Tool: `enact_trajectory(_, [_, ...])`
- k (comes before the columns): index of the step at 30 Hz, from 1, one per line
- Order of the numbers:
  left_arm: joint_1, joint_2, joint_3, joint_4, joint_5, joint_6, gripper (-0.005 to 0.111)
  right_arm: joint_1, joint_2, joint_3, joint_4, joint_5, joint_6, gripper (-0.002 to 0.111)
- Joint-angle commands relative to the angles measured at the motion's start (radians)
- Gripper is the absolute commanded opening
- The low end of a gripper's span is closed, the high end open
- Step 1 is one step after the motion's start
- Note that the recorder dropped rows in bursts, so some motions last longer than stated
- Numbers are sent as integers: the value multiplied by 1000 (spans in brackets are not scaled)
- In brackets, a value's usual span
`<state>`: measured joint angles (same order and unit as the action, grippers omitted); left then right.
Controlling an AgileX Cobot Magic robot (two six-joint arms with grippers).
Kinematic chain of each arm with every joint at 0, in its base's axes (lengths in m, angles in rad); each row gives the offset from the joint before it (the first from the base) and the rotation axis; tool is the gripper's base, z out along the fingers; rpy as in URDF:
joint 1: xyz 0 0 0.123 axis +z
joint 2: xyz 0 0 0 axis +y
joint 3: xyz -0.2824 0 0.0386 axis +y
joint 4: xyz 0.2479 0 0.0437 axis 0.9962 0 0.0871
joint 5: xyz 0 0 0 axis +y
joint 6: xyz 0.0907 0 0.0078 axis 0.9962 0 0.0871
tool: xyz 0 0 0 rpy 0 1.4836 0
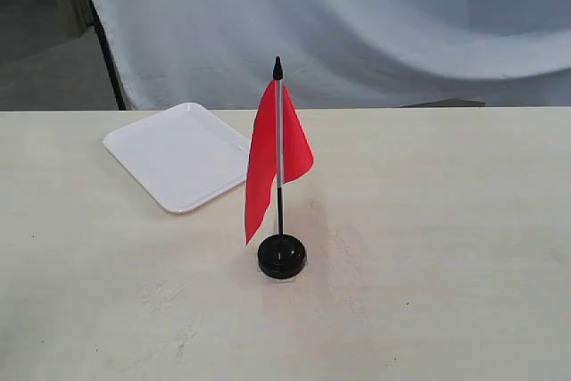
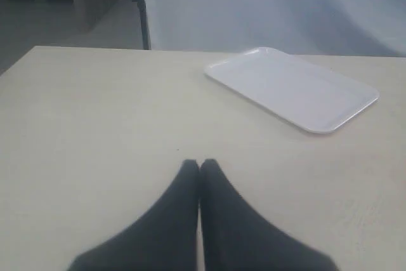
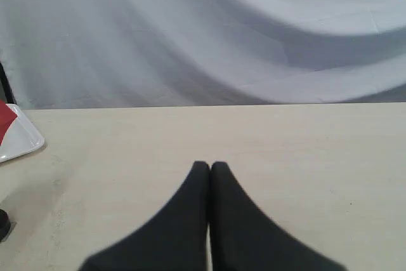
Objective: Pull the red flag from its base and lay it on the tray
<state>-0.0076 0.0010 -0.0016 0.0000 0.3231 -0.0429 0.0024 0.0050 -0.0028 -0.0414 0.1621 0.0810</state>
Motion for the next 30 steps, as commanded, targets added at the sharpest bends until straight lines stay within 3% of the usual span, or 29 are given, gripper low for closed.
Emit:
enact_trajectory(1, [-9, -1, 2, 0, -2, 1, 0, 3, -5, 3, -8, 1, 1, -1])
enact_trajectory(13, [-9, -1, 2, 0, -2, 1, 0, 3, -5, 3, -8, -52, 0, -1])
enact_trajectory(24, [-9, -1, 2, 0, -2, 1, 0, 3, -5, 3, -8, -535, 12, -1])
enact_trajectory(30, [-9, -1, 2, 0, -2, 1, 0, 3, -5, 3, -8, -890, 232, -1])
